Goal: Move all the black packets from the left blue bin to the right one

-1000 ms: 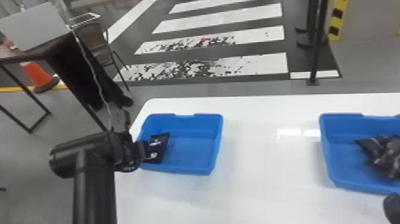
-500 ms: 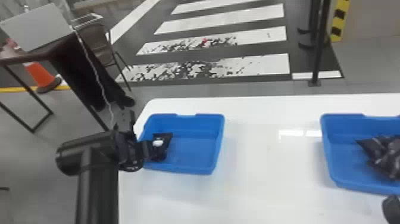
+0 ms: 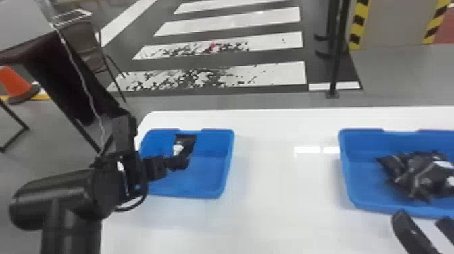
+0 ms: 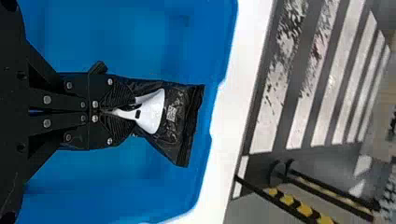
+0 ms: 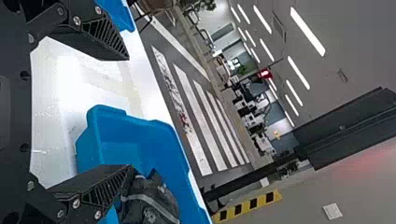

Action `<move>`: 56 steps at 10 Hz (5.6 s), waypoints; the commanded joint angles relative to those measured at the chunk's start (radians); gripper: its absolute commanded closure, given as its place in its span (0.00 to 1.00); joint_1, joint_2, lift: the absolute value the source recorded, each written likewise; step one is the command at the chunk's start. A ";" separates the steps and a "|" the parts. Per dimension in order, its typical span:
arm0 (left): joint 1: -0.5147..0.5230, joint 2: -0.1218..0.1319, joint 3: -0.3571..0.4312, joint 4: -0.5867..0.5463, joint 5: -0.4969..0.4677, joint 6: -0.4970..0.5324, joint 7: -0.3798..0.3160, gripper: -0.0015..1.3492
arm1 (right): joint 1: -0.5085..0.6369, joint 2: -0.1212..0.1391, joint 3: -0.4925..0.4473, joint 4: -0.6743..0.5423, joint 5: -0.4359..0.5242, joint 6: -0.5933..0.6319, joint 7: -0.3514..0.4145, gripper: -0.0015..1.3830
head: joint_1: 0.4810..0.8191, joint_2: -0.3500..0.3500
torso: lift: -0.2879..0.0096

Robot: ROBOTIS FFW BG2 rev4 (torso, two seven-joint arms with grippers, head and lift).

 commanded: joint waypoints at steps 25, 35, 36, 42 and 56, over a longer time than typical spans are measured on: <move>0.225 -0.012 -0.388 -0.248 0.455 -0.189 -0.104 0.11 | -0.516 -0.040 -0.072 0.220 -0.082 0.262 0.176 0.92 | 0.63 0.29 | 0.50; 0.586 -0.121 -0.027 -0.405 0.493 -0.466 -0.208 0.13 | -0.639 -0.095 -0.187 0.541 -0.084 0.166 0.145 0.06 | 0.63 0.27 | 0.50; 0.605 -0.121 -0.007 -0.415 0.493 -0.488 -0.211 0.13 | -0.570 -0.095 -0.191 0.451 -0.056 0.139 0.114 0.11 | 0.63 0.28 | 0.50; 0.875 -0.169 0.167 -0.419 0.253 -1.011 -0.201 0.13 | -0.006 0.054 -0.187 0.019 0.239 -0.261 -0.004 0.15 | 0.63 0.48 | 0.50; 0.856 -0.169 0.129 -0.351 0.074 -1.112 -0.136 0.13 | 0.117 0.057 -0.074 -0.013 0.251 -0.366 -0.033 0.15 | 0.63 0.76 | 0.50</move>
